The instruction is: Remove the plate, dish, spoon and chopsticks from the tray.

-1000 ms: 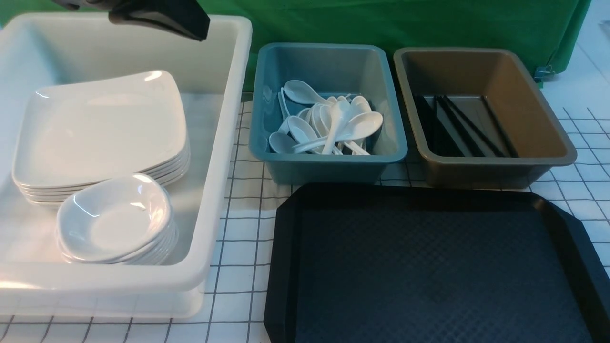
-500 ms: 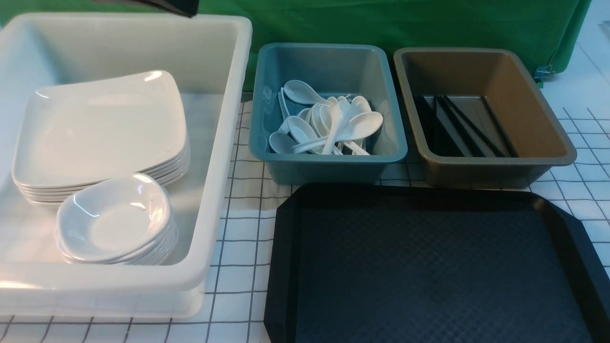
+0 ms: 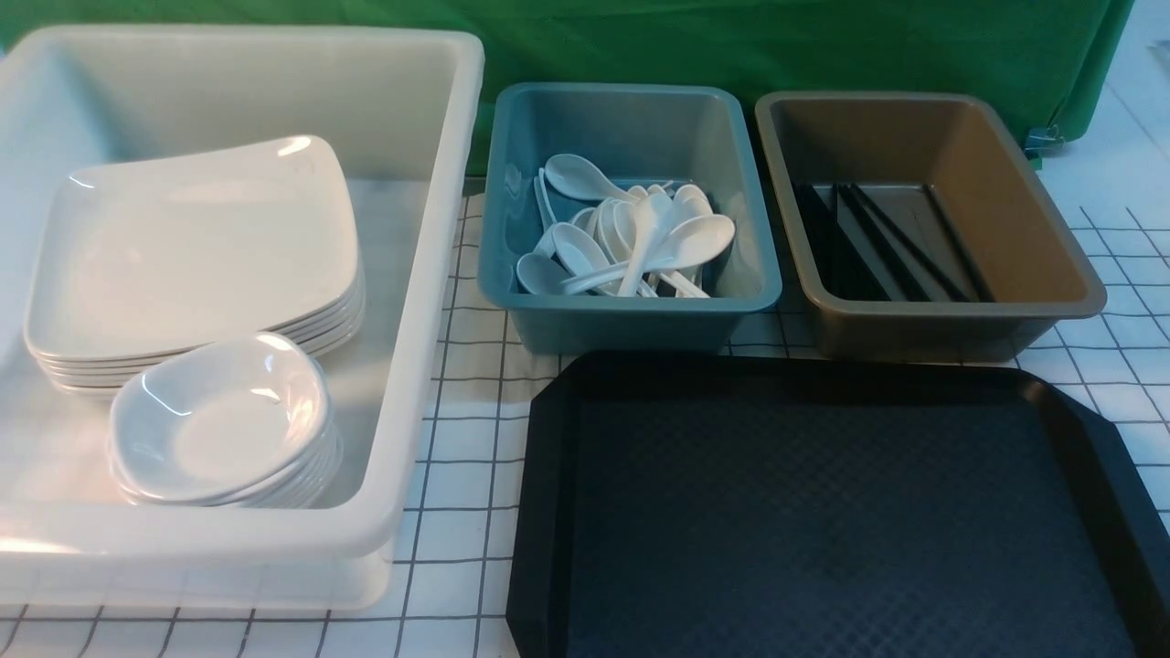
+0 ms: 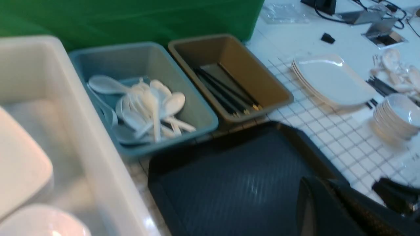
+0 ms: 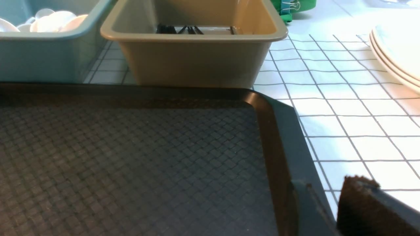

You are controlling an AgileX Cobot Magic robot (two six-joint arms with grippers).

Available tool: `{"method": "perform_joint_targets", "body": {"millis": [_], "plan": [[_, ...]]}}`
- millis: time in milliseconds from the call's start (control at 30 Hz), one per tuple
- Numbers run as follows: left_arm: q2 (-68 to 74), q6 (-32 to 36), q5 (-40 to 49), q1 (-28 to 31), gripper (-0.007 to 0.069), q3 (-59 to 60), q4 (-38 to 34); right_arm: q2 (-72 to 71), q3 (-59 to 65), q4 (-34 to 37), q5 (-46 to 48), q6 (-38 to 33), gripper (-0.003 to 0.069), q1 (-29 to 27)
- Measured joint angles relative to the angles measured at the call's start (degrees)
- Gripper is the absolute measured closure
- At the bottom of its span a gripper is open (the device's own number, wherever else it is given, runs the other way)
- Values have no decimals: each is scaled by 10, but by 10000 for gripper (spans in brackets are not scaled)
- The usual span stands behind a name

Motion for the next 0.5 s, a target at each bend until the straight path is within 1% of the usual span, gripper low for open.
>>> {"method": "perform_joint_targets", "body": {"millis": [33,100,133,167,200,267,333,367,400,500], "plan": [[-6,0,0,0,620,7,0,0,0,0,0,0,419,0],[-80,3,-16,0,620,100,0,0,0,0,0,0,419,0],[-118,5,-38,0,620,159,0,0,0,0,0,0,419,0],[-124,6,-42,0,620,159,0,0,0,0,0,0,419,0],[-168,6,-72,-1,620,220,0,0,0,0,0,0,419,0],[-226,6,-138,-1,620,303,0,0,0,0,0,0,419,0],[-274,6,-221,-1,620,375,2,0,0,0,0,0,419,0],[-282,6,-238,-1,620,388,3,0,0,0,0,0,419,0],[-313,6,-323,-1,620,439,3,0,0,-1,0,0,419,0],[-342,6,-409,-1,620,494,4,0,0,-1,0,0,419,0]]}}
